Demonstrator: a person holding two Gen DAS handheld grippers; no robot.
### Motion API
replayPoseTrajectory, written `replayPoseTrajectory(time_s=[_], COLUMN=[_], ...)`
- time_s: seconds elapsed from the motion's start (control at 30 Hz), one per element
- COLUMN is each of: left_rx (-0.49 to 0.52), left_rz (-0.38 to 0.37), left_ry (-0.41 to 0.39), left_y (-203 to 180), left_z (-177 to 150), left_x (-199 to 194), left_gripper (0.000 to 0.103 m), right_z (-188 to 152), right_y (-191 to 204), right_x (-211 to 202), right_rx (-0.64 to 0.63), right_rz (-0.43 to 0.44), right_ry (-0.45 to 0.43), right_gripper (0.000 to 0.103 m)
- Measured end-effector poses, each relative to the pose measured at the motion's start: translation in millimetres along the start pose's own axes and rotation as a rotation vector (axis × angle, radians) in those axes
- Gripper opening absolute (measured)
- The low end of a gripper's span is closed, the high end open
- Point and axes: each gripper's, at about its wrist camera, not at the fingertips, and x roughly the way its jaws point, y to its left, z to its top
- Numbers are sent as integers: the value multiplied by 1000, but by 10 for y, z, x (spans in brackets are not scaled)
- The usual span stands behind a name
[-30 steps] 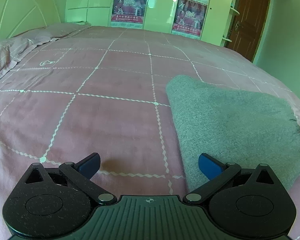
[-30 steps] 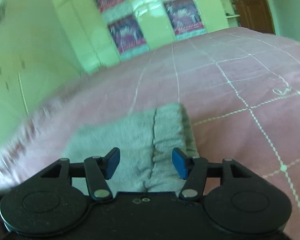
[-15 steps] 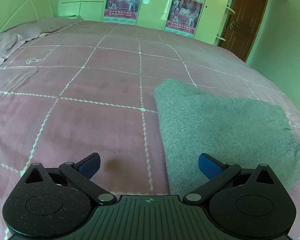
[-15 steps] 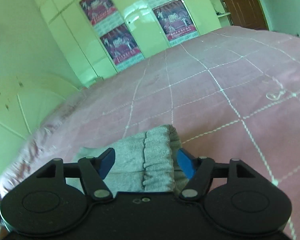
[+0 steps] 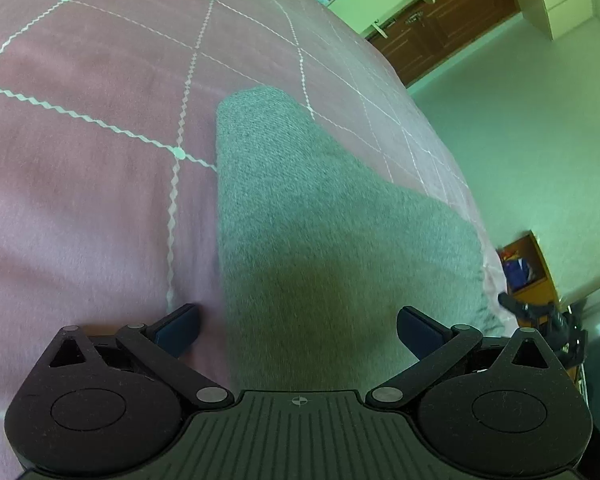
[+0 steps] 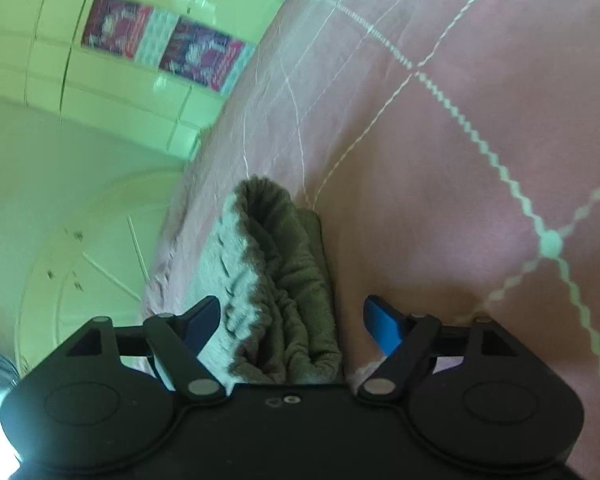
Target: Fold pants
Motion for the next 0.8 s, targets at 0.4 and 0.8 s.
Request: replayPoseTrajectory(time_s=[0.4,0.8], left_rx=[18,11], left_rz=[-31,-63], left_ry=[-9,1], left_y=[-4,1], left_z=[51,150], left_x=[136,165], left_gripper=[103,98], right_z=[103,115], right_y=[225,217], right_x=[238,453], right_rx=[-83,-55], right_rz=[-11,33], right_ry=[110,171], right_gripper=[98,57])
